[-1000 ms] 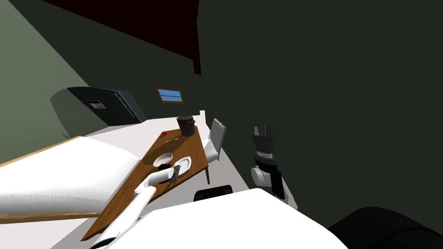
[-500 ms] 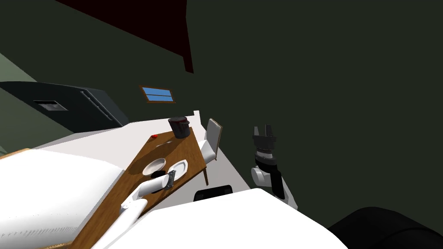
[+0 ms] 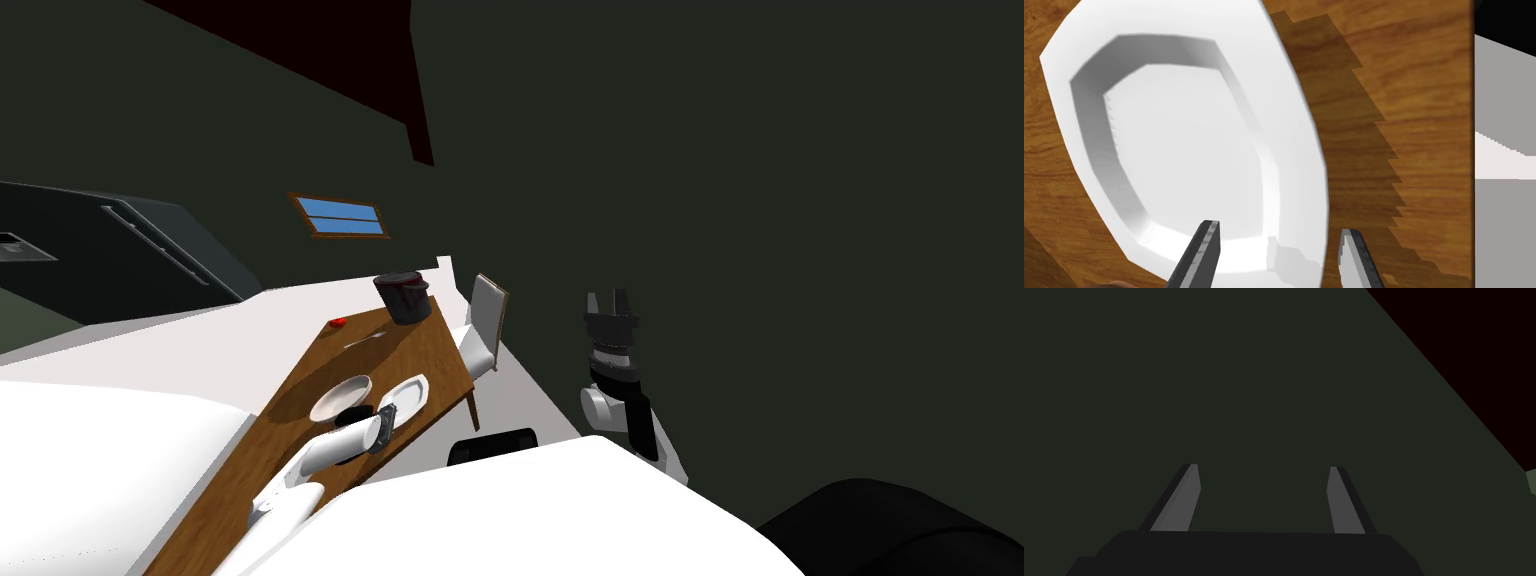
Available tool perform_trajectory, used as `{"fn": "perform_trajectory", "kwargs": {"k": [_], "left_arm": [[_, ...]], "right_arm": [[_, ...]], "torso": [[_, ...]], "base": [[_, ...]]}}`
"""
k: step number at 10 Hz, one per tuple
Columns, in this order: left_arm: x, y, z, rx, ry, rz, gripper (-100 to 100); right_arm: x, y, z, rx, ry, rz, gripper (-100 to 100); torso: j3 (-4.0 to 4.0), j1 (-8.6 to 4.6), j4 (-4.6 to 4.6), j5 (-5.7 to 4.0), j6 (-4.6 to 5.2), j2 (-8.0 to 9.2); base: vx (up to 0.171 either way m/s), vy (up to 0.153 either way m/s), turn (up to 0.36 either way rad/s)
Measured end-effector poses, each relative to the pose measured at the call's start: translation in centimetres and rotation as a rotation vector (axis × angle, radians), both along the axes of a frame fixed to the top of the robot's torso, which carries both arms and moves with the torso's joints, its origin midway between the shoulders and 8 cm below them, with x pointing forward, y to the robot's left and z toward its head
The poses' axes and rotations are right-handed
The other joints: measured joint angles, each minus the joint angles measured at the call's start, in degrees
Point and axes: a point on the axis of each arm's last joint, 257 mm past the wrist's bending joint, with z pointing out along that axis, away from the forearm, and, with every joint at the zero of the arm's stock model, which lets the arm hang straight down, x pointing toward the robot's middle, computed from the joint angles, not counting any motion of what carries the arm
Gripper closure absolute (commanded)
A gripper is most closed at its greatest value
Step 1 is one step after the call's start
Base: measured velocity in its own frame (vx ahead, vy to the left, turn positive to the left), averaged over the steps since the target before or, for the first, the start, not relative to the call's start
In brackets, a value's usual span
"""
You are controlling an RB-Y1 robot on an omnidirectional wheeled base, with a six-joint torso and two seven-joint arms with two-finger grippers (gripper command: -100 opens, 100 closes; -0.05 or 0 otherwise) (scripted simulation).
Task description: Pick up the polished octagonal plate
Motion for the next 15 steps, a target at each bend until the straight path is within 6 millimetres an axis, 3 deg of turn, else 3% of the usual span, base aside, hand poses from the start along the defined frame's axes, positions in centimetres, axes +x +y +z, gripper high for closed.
{"fn": "perform_trajectory", "kwargs": {"k": [3,4,5,15], "left_arm": [[0.2,0.0,0.1,0.000,-0.004,0.001,100],[0.2,0.0,0.1,0.000,-0.004,0.001,0],[0.2,0.0,0.1,0.000,-0.004,0.001,100],[8.8,-5.2,0.9,-0.010,0.001,-0.240,100]], "right_arm": [[0.0,0.0,0.0,0.000,0.000,0.000,0],[0.0,0.0,0.0,0.000,0.000,0.000,0],[0.0,0.0,0.0,0.000,0.000,0.000,0],[0.0,0.0,0.0,0.000,0.000,0.000,0]], "torso": [[-0.05,-0.03,-0.07,0.00,0.00,-0.05],[-0.05,-0.04,-0.07,0.00,0.01,-0.04],[-0.05,-0.04,-0.07,0.00,0.01,-0.04],[-0.16,-0.11,-0.20,-0.03,-0.10,-0.13]], "base": [[0.000,0.000,0.000],[0.000,0.000,0.000],[0.004,-0.034,0.333],[0.002,-0.044,0.272]]}}
